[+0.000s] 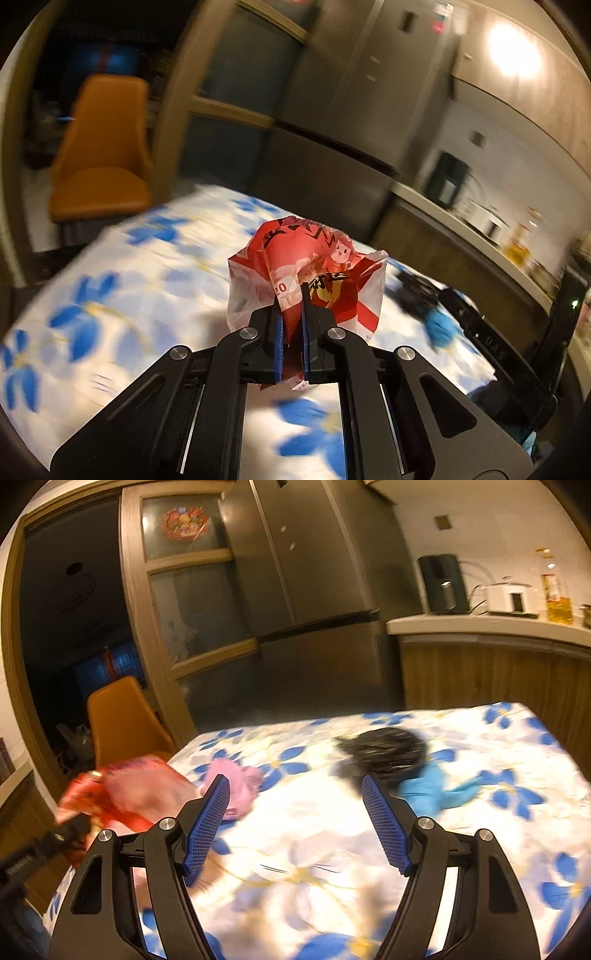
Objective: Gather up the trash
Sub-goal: 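Grasp the pink bag with the right tool while the left tool holds the red snack bag, then carry the red snack bag and pink bag over the black bin with both tools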
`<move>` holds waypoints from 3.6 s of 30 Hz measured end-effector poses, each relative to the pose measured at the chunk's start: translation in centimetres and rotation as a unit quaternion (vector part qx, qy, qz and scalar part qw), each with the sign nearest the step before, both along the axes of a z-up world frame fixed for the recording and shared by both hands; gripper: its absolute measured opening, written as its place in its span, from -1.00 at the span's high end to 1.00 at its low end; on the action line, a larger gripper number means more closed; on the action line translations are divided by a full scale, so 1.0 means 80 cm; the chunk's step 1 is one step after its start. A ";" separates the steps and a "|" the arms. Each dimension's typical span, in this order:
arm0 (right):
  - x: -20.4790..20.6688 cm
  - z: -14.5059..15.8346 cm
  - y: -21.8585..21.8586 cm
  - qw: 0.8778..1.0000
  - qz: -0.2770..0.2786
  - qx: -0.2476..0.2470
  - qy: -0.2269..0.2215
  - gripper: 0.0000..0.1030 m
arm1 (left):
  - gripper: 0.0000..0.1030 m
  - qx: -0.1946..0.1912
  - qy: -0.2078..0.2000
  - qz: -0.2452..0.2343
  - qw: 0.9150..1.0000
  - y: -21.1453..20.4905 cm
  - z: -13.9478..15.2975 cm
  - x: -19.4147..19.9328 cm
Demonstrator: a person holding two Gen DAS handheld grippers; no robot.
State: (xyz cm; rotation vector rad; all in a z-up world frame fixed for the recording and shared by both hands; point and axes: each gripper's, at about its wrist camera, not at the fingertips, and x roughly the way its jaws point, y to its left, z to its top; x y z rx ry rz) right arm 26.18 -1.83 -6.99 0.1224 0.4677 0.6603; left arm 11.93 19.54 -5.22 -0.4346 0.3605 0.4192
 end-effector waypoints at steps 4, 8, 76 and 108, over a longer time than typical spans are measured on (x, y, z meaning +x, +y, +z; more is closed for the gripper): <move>0.013 -0.011 0.058 1.000 0.024 -0.019 0.005 -0.39 | 0.88 -0.006 -0.010 0.038 0.999 0.028 0.004 -0.017; 0.025 -0.016 0.109 0.998 0.041 -0.032 0.017 -0.36 | 0.88 0.001 -0.013 0.062 0.998 0.043 0.010 -0.024; -0.064 0.092 -0.266 0.982 -0.165 0.010 -0.095 0.98 | 0.88 0.063 -0.030 -0.187 0.980 -0.261 0.068 0.086; -0.069 0.107 -0.499 0.920 -0.369 0.029 -0.127 0.98 | 0.88 0.082 -0.072 -0.382 0.918 -0.525 0.098 0.190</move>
